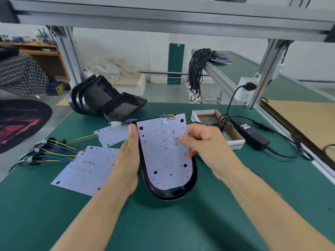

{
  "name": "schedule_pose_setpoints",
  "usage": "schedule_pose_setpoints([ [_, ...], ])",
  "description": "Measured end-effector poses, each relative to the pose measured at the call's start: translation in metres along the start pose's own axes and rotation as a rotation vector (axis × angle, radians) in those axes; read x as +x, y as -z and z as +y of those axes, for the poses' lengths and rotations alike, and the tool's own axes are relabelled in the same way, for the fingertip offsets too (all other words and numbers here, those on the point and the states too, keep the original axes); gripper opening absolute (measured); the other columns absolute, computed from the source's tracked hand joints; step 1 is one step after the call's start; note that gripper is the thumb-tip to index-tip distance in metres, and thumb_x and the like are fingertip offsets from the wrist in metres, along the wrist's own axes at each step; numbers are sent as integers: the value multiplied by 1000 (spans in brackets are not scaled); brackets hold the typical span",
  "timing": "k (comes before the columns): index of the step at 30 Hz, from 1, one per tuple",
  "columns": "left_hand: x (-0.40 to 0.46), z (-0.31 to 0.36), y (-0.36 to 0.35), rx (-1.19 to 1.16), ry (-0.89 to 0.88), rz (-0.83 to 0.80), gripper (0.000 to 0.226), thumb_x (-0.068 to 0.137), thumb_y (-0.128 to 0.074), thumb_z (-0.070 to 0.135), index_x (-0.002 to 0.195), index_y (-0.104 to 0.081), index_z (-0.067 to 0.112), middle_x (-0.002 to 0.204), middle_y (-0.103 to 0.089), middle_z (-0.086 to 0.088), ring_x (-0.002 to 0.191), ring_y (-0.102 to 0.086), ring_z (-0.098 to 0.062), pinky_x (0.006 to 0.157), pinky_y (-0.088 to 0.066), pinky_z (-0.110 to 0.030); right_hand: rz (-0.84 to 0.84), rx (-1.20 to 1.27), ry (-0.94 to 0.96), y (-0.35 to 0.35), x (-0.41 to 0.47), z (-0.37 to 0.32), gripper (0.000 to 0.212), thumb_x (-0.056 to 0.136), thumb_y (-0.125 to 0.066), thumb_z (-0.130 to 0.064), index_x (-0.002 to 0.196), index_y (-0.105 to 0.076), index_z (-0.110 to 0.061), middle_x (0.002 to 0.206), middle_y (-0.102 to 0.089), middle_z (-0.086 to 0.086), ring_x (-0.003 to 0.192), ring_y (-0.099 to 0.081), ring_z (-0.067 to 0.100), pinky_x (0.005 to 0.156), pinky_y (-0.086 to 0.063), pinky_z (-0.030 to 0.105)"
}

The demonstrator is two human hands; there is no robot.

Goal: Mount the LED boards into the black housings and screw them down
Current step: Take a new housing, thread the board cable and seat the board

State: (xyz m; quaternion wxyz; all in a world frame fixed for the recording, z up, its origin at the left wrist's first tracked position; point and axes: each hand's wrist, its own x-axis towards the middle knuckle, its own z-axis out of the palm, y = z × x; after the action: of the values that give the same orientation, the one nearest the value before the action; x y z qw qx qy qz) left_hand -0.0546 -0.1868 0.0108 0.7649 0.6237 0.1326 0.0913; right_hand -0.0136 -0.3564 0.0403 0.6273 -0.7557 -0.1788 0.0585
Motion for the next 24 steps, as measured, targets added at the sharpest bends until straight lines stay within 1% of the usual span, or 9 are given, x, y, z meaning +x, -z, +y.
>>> schedule_pose_setpoints([
  [3,0,-2,0,-49,-15,24,79,70,-37,78,122,-64,24,121,-67,6,112,-63,-12,104,-44,-41,16,-257,18,-5,2,-1,11,91,-61,-6,88,-64,3,80,-66,21,56,-57,8,68,-58,40],
  [5,-1,-3,-1,-84,-14,71,74,73,-39,74,117,-65,21,116,-70,3,107,-66,-15,96,-50,-39,-4,-416,10,-8,2,-2,21,91,-61,-11,84,-56,9,70,-60,21,52,-60,16,71,-55,49],
  [8,-5,-3,-6,-174,18,56,67,72,-43,73,102,-73,21,101,-75,2,95,-71,-17,77,-56,-35,13,-752,19,-14,2,-9,32,92,-57,-19,69,-45,-1,70,-57,16,69,-61,34,65,-48,44],
  [10,-5,-1,-8,-173,34,27,68,72,-54,77,106,-72,21,109,-73,-4,102,-69,-22,87,-53,-42,60,-1013,55,-20,0,-17,37,91,-54,-23,62,-34,-12,68,-47,11,70,-45,32,57,-31,36],
  [14,-2,3,-7,-81,-26,129,25,82,-73,36,97,-68,17,106,-71,-14,104,-65,-34,95,-49,-55,169,-1344,121,-25,-3,-26,47,86,-61,-32,58,-26,-19,69,-46,3,67,-45,29,44,-13,29],
  [16,-3,4,-5,-75,-58,124,14,83,-72,30,91,-68,19,102,-72,-14,101,-66,-35,93,-51,-54,244,-1285,110,-16,0,-25,48,79,-65,-52,60,-37,-19,65,-50,2,67,-48,26,47,-22,28],
  [18,-6,5,-2,-97,-60,90,19,80,-73,28,94,-68,16,98,-74,-12,95,-69,-32,87,-55,-50,261,-910,12,-7,3,-18,39,77,-68,-56,78,-54,-20,78,-60,-4,78,-55,21,61,-36,32],
  [21,-10,0,-2,-144,-40,49,24,78,-71,29,97,-68,15,97,-75,-9,85,-73,-25,72,-60,-39,106,-195,-128,-11,4,-3,22,88,-66,-28,98,-67,-8,95,-71,2,89,-65,21,81,-51,30],
  [24,-10,-2,-1,-150,-19,46,13,86,-66,23,96,-68,15,95,-75,-8,83,-73,-24,68,-61,-36,96,-42,-99,-16,2,5,8,90,-63,-14,92,-69,-10,87,-72,-1,74,-62,10,73,-52,29],
])
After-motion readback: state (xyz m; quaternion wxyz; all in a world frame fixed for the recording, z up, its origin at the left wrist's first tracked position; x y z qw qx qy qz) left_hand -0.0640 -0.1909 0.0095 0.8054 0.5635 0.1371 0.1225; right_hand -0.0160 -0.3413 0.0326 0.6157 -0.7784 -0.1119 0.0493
